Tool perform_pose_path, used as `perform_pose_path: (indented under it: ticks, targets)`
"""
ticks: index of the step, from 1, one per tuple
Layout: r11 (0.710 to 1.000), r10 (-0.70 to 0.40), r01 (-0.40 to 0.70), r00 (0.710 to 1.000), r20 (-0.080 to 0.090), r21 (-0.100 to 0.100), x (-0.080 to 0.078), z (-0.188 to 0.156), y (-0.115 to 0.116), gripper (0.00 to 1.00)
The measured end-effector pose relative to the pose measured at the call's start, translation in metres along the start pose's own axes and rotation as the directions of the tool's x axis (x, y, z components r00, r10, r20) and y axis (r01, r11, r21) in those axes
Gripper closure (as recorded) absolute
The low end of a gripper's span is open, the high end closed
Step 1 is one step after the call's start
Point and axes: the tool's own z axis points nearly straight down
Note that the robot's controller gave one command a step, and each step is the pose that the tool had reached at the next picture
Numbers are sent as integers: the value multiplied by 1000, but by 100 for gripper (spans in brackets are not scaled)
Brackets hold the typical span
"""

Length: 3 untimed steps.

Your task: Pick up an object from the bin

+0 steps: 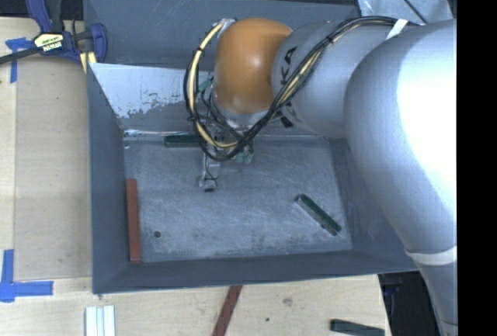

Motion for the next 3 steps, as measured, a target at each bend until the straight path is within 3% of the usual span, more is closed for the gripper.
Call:
perform_pose_path:
  ticks: [1, 2, 3]
  targets:
    - [1000, -5, 5, 1000, 4, -1, -3, 4, 23, 100]
    - [1000, -5, 5, 1000, 4, -1, -2, 4, 23, 100]
    - [997, -80, 80, 997, 6, -2, 34, -181, 34, 100]
